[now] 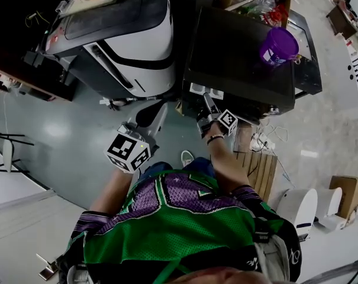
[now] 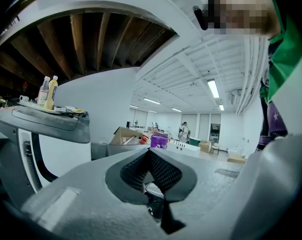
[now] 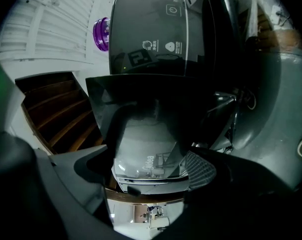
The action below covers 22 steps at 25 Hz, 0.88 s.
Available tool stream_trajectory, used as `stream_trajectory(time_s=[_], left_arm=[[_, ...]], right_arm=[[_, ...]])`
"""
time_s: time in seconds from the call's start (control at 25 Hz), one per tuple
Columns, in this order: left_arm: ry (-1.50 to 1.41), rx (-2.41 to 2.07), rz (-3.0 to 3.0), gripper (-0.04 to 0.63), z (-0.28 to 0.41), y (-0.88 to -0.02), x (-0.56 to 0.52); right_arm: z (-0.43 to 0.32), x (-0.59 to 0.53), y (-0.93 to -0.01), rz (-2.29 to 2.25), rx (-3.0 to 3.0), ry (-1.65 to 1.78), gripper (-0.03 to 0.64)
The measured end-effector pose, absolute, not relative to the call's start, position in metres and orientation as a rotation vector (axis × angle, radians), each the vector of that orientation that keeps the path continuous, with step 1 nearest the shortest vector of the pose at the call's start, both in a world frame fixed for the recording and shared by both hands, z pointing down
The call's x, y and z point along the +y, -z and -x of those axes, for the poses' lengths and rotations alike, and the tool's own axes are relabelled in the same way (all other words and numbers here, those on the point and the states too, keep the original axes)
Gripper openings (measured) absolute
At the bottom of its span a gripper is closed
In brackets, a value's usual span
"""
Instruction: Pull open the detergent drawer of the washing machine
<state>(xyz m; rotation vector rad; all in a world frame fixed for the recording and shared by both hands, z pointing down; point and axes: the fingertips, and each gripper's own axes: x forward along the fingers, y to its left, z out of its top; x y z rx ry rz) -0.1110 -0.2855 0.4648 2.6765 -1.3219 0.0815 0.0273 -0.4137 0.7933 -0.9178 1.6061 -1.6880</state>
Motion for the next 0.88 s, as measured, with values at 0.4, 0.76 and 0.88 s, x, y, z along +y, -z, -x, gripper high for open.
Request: stream_trajectory(time_s=[0.4,0.76,0.88], left_arm=[[-0.068,-1.282,-2.718,0.017,0.108,-0.454,-0.272],[-0.053,-1.247,-2.733,0.017,0.106,-0.451,-0.248],[-0.047,-1.248,-2.730,0.018,0.109,-0.452,-0.238]], right_arm=[[-0.026,-0.384,-0.794,0.911,1.624,1.690,0.448],[-0.025,-0.353,-0.797,0.910,1.626,1.709,0.448],[-0.024,-0.344,-0.796,0.914,1.643,1.705,0.448]])
